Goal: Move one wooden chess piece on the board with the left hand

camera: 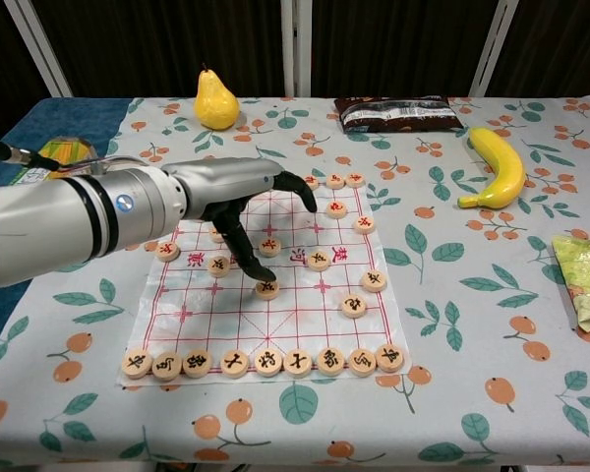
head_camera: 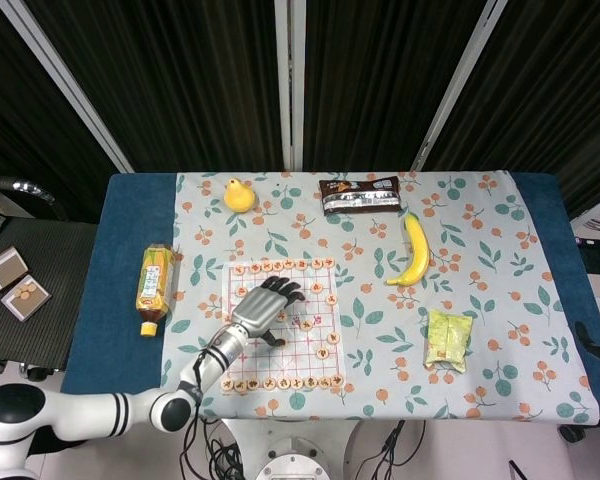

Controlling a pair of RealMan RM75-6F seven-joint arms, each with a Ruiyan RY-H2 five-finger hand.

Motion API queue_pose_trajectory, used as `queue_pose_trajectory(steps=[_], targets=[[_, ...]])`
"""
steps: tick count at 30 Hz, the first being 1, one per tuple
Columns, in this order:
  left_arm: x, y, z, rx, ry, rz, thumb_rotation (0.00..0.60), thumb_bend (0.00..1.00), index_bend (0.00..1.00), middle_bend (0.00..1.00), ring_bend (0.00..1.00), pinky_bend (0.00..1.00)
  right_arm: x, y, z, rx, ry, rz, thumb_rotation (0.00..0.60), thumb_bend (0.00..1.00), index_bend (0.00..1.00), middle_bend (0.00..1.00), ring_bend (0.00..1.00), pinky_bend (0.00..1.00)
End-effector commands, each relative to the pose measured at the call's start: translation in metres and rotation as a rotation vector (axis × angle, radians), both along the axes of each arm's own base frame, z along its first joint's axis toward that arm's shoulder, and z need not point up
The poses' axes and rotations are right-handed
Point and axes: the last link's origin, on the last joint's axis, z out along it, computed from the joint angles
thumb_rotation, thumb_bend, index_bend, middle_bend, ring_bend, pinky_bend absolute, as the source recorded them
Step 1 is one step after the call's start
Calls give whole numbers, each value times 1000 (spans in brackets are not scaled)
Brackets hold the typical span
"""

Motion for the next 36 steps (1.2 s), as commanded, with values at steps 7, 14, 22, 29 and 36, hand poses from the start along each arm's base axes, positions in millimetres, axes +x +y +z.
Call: queue_pose_trajectory(steps=[7,14,22,29,36], targets=[[19,6,-15,-30,-57,29,600,153,273,66,0,0,-4,3,5,-15,-10,-6,600,226,0,0,0,0],[26,8,-33,-35,-54,10,600,173,312,69,0,0,-9,6,12,-41,-16,-11,600,226,0,0,0,0],[28,12,-39,-2,-61,-6,600,200,361,79,0,0,-15,6,12,-39,-29,-22,600,225,0,0,0,0],[21,16,-42,59,-6,-51,600,248,386,80,0,0,-16,6,12,-37,-30,-25,600,226,0,0,0,0],[14,13,-43,50,17,-45,600,247,401,80,0,0,-16,5,10,-30,-30,-26,600,226,0,0,0,0]])
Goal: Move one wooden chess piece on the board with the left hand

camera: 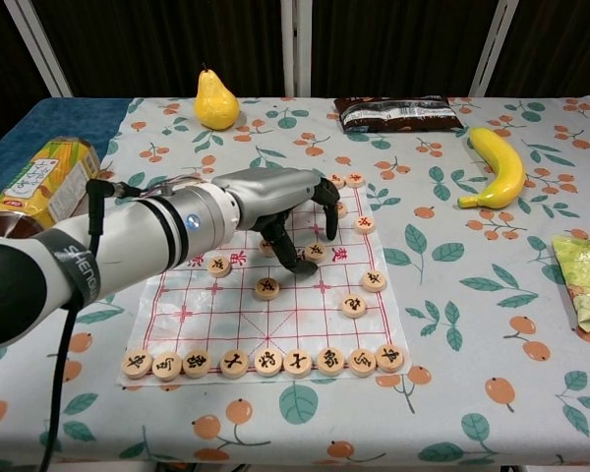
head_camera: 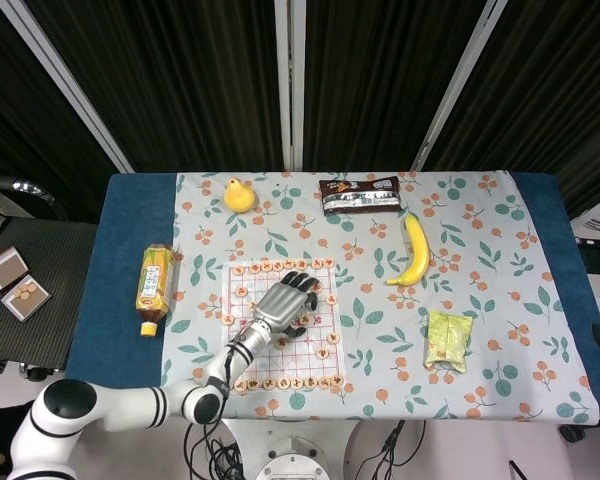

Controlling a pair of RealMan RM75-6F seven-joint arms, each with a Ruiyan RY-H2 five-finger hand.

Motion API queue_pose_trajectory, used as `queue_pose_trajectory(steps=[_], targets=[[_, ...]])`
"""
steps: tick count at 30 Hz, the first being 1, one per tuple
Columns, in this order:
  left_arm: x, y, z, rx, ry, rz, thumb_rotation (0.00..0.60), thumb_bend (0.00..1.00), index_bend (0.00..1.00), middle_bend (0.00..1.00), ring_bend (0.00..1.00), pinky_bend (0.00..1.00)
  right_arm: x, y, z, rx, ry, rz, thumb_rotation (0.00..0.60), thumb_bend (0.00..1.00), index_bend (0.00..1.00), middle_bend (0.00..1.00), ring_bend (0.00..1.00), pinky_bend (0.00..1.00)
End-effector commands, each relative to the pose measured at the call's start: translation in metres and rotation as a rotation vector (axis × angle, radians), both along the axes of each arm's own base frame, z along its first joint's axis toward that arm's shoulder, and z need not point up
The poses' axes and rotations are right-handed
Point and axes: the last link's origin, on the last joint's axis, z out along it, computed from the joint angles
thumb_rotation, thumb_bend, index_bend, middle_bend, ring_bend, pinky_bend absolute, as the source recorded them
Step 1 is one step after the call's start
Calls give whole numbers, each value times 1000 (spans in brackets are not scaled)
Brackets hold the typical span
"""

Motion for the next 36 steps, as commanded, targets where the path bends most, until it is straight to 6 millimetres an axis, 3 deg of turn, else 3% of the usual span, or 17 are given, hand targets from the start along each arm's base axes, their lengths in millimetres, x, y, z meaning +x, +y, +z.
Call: queue_pose_trajectory(steps=[1,20,31,36], targets=[[-2,0,0,2,4,4,600,247,404,80,0,0,0,0,-1,2,1,1,600,226,0,0,0,0],[-3,4,5,23,-13,19,600,261,536,95,0,0,0,-1,-4,15,-1,-13,600,228,0,0,0,0],[-7,10,8,26,-10,25,600,262,517,99,0,0,-1,-2,-6,25,-1,-16,600,230,0,0,0,0],[-9,11,7,28,-4,30,600,263,438,99,0,0,-2,-1,-5,22,0,-21,600,230,0,0,0,0]])
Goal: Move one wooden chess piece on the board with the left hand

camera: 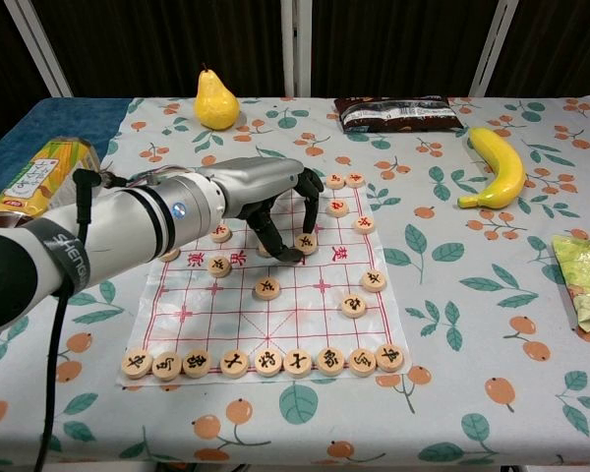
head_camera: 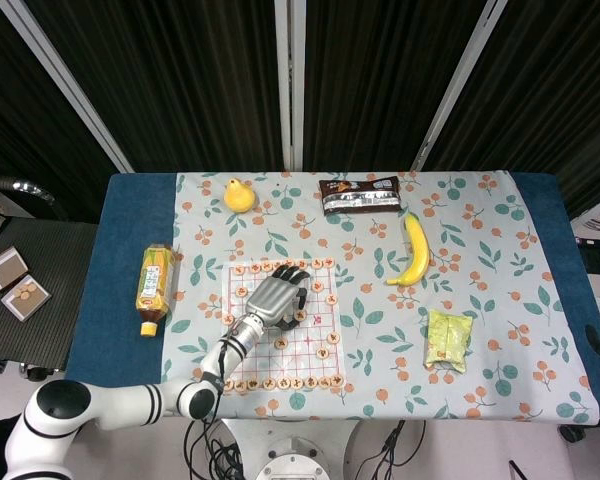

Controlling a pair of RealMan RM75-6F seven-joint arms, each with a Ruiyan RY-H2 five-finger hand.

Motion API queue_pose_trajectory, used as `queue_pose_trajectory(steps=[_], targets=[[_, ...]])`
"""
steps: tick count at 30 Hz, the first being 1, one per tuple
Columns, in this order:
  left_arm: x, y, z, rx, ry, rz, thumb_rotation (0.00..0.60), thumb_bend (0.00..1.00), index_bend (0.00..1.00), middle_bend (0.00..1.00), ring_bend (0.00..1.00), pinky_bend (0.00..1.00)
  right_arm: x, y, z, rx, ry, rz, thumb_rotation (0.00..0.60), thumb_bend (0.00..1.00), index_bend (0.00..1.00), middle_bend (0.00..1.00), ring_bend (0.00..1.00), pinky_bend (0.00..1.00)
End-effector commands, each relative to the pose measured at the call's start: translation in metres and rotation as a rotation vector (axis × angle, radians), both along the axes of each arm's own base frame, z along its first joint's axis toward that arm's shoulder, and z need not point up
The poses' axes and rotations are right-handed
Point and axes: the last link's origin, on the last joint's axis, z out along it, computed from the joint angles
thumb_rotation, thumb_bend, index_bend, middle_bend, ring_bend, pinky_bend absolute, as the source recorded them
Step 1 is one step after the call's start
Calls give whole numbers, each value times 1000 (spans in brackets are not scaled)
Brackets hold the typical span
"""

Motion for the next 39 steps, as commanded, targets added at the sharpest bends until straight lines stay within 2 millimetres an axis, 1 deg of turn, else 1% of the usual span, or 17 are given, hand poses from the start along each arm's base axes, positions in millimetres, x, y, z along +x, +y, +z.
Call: queue_pose_trajectory(steps=[1,7,11,14,17,21,23,25,26,27,28,29,30,32,35,36,39], targets=[[-1,1,-1,-2,4,3,600,263,426,99,0,0,0,0,1,-2,1,-2,600,230,0,0,0,0],[0,0,0,-4,-1,1,600,262,275,99,0,0,-1,1,1,-2,0,-4,600,231,0,0,0,0],[3,2,11,13,-30,6,600,262,227,92,0,0,-1,1,1,-2,-1,-1,600,232,0,0,0,0],[2,4,29,35,-53,15,600,262,207,87,0,0,0,1,2,-5,1,4,600,233,0,0,0,0],[-4,1,57,72,-53,16,600,262,192,84,0,0,3,0,3,-6,4,14,600,233,0,0,0,0],[-25,-7,113,234,-90,39,600,260,191,85,0,2,7,-1,-1,5,3,31,600,232,0,0,0,0],[-50,-11,142,415,-70,29,600,257,192,95,0,3,10,-2,-4,22,2,50,600,223,0,0,0,0],[-77,-19,161,537,-34,32,600,250,195,106,0,3,13,-1,-8,43,-14,73,600,187,0,0,0,0],[-90,-25,167,566,-29,39,600,247,195,106,0,3,14,-2,-10,53,-16,83,600,168,0,0,0,0],[-112,-34,177,589,-31,78,600,242,192,106,0,3,15,-2,-13,64,-10,95,600,160,0,0,0,0],[-126,-40,182,590,-42,103,600,239,180,106,0,4,15,-2,-15,70,1,101,600,158,0,0,0,0],[-138,-46,187,590,-51,121,600,238,167,106,0,4,16,-2,-18,73,15,108,600,157,0,0,0,0],[-158,-55,194,599,-44,151,600,237,142,107,0,5,17,-2,-22,77,37,113,600,157,0,0,0,0],[-188,-71,205,625,-2,166,600,228,111,107,0,5,17,-3,-30,80,78,110,600,158,0,0,0,0],[-219,-91,217,659,59,176,600,176,80,107,0,6,19,-5,-40,89,94,110,600,160,0,0,0,0],[-230,-98,221,663,80,189,600,130,71,107,0,5,19,-5,-44,97,94,111,600,160,0,0,0,0],[-247,-111,228,660,125,211,600,27,36,107,0,5,21,-5,-53,124,98,106,600,159,0,0,0,0]])
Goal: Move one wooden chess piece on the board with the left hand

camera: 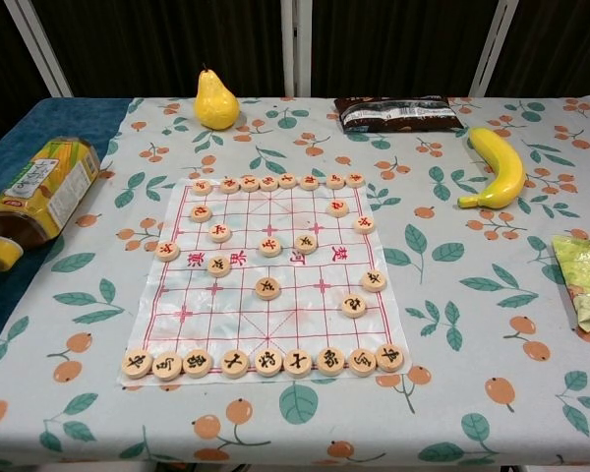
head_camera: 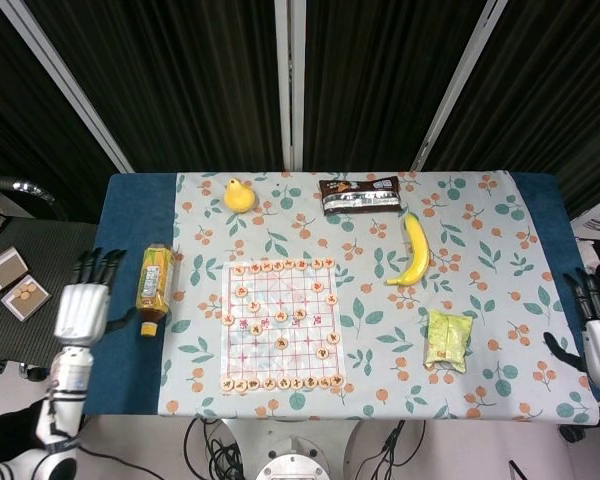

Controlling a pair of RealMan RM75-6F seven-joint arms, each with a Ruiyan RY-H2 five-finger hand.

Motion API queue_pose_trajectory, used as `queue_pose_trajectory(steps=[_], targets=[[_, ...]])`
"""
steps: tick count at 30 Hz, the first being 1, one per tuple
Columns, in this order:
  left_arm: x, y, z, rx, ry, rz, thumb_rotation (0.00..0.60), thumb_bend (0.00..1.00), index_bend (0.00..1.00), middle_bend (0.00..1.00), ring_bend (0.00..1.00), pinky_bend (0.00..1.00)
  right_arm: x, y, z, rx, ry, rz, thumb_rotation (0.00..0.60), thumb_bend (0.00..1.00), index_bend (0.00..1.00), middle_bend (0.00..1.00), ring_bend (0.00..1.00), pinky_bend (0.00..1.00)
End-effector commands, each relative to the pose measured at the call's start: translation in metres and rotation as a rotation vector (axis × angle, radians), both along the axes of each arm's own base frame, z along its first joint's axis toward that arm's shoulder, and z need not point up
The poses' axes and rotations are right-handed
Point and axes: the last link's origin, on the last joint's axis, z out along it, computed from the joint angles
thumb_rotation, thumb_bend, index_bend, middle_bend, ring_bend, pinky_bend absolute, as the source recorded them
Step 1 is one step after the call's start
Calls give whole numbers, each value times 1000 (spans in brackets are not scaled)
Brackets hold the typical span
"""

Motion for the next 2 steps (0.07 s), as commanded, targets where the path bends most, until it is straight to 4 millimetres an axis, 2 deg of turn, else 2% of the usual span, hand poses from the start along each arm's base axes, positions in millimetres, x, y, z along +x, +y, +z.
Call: queue_pose_trajectory(steps=[1,2], targets=[[-31,-24,16,-7,83,27,600,21,32,106,0,5,2,0,-10,33,3,-3,600,159,0,0,0,0],[-35,-27,17,-7,110,35,600,20,32,106,0,5,3,0,-12,40,2,-5,600,159,0,0,0,0]])
